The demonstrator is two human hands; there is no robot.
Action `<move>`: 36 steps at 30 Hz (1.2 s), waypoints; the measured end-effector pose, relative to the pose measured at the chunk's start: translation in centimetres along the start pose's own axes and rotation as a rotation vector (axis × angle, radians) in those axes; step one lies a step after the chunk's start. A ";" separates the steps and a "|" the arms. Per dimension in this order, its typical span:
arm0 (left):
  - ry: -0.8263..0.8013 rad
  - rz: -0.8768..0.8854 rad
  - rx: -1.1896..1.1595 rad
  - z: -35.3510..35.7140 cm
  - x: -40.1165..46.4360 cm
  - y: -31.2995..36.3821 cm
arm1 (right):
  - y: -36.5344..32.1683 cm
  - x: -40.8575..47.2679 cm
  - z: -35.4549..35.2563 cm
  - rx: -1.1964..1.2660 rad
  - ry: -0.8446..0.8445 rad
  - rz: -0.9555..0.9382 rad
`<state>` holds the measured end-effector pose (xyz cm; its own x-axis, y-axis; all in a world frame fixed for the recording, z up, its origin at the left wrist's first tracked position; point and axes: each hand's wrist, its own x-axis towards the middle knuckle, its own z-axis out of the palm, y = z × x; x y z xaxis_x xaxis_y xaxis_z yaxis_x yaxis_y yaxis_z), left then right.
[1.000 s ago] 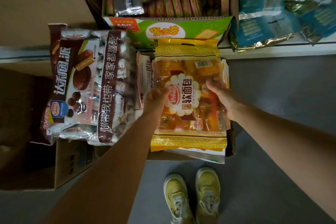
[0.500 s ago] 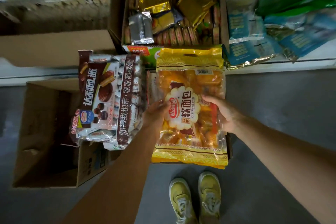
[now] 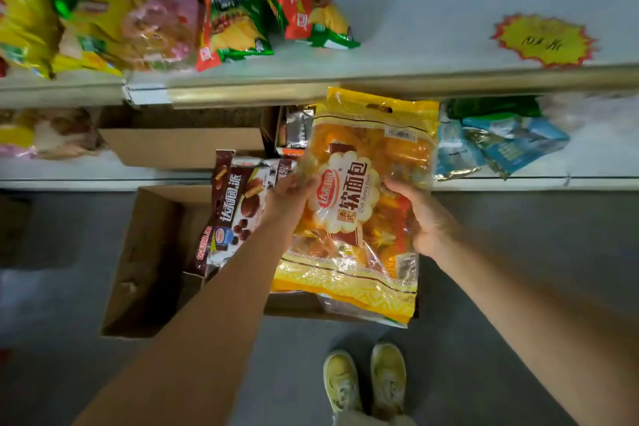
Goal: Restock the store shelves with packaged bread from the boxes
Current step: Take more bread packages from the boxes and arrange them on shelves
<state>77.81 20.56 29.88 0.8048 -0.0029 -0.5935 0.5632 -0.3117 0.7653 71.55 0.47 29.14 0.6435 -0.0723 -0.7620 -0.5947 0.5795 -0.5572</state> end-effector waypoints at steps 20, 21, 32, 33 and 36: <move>0.009 -0.029 -0.850 -7.2 -19.7 13.4 | -12.9 -24.0 14.7 0.282 -0.212 -0.358; -0.055 0.032 -0.822 -7.3 -20.7 13.8 | -13.0 -24.9 15.8 0.290 -0.211 -0.369; 0.039 0.245 -0.754 -23.3 -26.3 20.5 | -11.5 -33.3 28.4 0.273 -0.387 -0.505; 0.060 0.258 -0.747 -25.2 -26.7 20.8 | -11.0 -33.7 29.4 0.274 -0.380 -0.521; 0.068 0.359 -0.706 -30.6 -27.9 22.0 | -9.8 -34.6 32.8 0.305 -0.418 -0.548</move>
<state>73.45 42.91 70.88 0.9565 0.0760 -0.2817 0.2346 0.3737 0.8974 70.95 23.87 71.75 0.9742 -0.1367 -0.1794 -0.0157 0.7526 -0.6583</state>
